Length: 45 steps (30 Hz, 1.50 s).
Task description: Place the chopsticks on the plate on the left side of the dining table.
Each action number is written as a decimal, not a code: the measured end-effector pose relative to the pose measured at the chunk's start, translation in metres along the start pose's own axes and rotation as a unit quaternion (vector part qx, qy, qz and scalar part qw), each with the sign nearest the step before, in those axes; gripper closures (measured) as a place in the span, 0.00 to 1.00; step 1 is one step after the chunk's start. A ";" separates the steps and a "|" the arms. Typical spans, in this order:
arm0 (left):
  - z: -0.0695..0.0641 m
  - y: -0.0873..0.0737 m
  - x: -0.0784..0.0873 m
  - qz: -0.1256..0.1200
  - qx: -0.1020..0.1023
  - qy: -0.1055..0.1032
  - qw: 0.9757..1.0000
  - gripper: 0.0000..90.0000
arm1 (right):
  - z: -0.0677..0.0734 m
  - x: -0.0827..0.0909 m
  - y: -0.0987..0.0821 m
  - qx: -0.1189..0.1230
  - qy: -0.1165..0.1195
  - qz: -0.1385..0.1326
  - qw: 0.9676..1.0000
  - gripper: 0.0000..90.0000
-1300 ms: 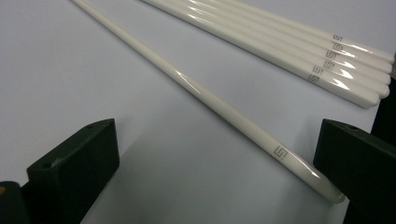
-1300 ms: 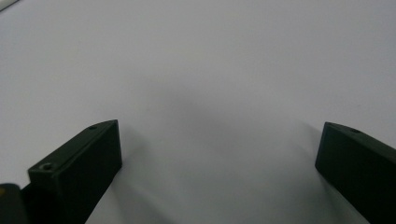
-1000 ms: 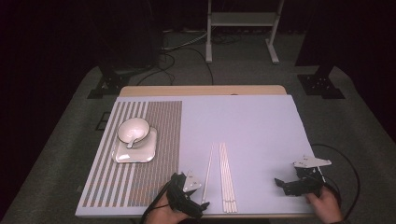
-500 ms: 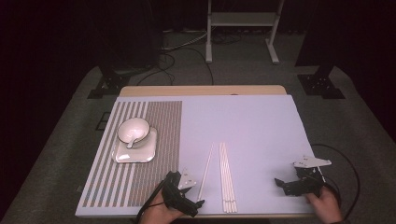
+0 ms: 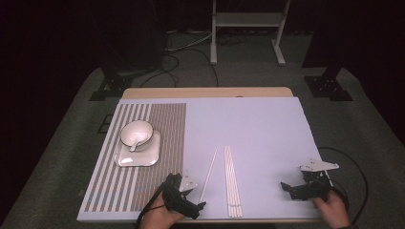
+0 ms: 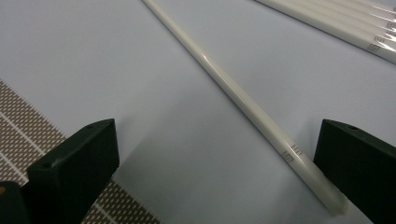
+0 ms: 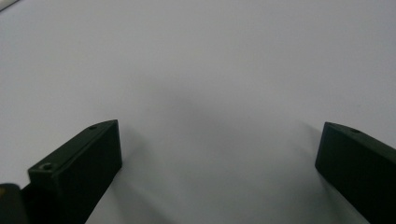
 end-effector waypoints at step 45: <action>0.042 -0.019 0.016 0.003 0.039 0.037 0.999 0.00 | 0.000 0.000 0.000 0.000 0.000 0.000 1.000 0.00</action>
Point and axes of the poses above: each handheld gripper's, and its own axes: x roughly backward along the jaws, y roughly out of its top, z roughly to its left, the point moved 9 cm from there along -x, roughly forward along the jaws, and after that the axes turned 1 degree about -y, right-handed, at the moved point
